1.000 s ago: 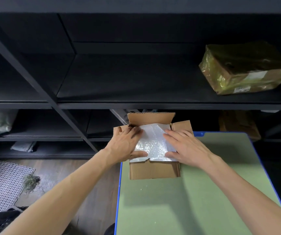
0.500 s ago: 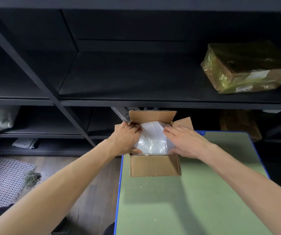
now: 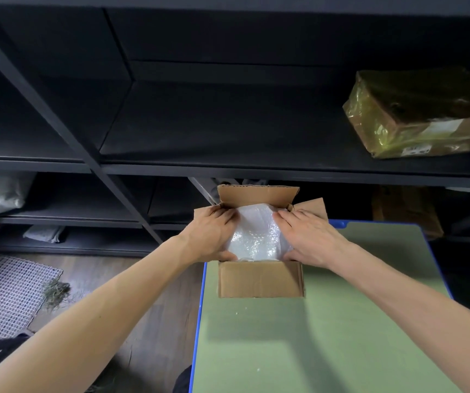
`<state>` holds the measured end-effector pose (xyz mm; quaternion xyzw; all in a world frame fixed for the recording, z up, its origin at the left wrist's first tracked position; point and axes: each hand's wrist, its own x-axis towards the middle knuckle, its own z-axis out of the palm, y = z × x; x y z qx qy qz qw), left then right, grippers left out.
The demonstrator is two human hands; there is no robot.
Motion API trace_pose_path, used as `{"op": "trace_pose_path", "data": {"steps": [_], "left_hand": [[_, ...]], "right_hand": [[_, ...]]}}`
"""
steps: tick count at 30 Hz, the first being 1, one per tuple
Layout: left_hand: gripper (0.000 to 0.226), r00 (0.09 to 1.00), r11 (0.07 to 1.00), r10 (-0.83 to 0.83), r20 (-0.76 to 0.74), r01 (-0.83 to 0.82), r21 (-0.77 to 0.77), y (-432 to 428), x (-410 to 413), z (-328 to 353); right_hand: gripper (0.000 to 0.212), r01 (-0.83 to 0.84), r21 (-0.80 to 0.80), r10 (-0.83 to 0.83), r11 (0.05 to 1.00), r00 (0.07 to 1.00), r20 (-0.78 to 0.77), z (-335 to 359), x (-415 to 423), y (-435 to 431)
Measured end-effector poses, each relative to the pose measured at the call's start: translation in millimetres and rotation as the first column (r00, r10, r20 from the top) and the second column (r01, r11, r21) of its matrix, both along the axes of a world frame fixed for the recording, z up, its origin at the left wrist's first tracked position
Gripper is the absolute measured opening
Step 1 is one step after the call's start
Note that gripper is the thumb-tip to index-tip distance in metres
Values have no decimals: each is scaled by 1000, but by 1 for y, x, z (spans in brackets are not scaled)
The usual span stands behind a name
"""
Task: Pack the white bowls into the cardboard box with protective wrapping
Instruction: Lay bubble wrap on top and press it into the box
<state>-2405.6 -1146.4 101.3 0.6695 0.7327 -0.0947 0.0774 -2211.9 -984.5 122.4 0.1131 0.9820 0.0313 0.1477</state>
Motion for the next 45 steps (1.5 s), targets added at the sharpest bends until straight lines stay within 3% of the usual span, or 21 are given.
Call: {"op": "trace_pose_path", "data": {"steps": [8,14,19,26,32,36,45], "left_hand": [[108,997,993,29,-71,-36,-109,15,5,2],[95,996,995,34,-87,-41,-88,13,9,-1],[105,998,989,26,-56,-34,-141,11,1,3],[71,991,992,75,-109,-86,-97,18,14,0],[89,996,991,91,5,-90,-97,7,8,2],[88,990,990,106,88,-97,-106,3,6,11],[98,986,988,136,101,-127,-86,6,12,17]], "right_hand": [[87,-6,61,6,998,1000,-2,-5,-5,-1],[94,-13,114,11,993,1000,15,-8,-7,-6],[97,6,120,-14,993,998,68,-2,-8,-7],[92,58,166,-70,984,995,71,-9,-20,-18],[96,69,80,-75,994,995,67,0,-4,-11],[91,80,79,-83,994,996,33,-2,1,-11],[76,117,-11,-117,993,992,-45,-1,-1,-12]]}}
